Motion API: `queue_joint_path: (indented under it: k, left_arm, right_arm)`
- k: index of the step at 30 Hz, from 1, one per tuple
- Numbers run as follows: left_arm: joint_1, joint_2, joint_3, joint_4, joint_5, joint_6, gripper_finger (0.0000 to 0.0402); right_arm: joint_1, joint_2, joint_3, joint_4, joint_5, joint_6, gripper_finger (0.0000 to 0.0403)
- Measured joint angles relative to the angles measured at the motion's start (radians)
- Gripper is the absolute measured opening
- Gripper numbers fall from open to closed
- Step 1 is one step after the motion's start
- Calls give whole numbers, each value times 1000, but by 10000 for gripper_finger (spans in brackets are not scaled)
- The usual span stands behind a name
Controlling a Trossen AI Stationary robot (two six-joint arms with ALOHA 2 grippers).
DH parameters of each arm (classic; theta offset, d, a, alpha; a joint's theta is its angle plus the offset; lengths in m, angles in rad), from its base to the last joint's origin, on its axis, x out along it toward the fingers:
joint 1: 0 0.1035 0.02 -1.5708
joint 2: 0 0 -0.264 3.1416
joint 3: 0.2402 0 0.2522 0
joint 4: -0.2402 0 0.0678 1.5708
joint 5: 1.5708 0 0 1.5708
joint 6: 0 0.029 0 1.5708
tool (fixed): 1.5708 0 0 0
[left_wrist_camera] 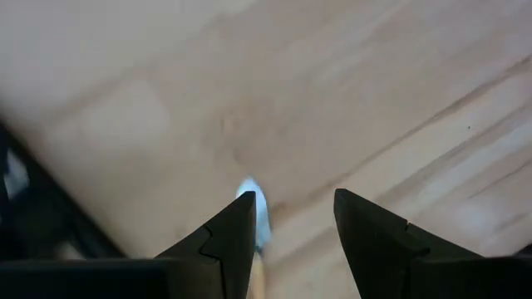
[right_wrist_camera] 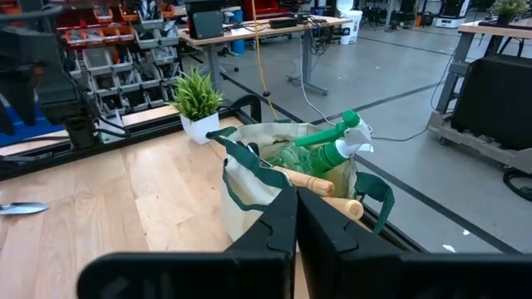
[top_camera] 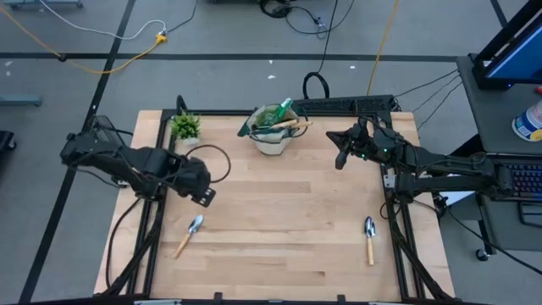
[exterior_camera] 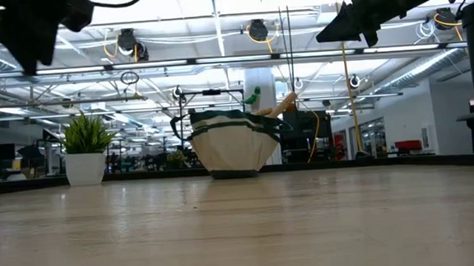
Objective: Pick & Place Garden tools in Gardening bag
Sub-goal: Put the brown trowel into the green gardening bag
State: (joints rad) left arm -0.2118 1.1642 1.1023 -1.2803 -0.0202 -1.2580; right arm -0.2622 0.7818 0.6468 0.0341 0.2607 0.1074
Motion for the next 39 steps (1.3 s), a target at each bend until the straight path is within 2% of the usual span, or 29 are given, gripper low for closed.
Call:
queue_joint_path:
  k: [7,18,23,28,33,39]
  left_arm:
    - [-100,0,0,-21,46,-313,170]
    - [-249,3,0,-29,48,-646,170]
    - [-361,42,0,-23,101,-903,170]
    - [-470,122,0,1,101,-1100,170]
    - [-527,211,0,6,101,-1083,170]
    - [-573,324,0,-4,160,-939,170]
  right_arm:
    - [0,0,0,0,0,0,0]
    - [0,0,0,0,0,-26,0]
    - [0,0,0,0,-1,-6,0]
    - [0,0,0,0,-1,-3,0]
    - [0,0,0,0,-3,-16,0]
    - [0,0,0,0,-3,-41,0]
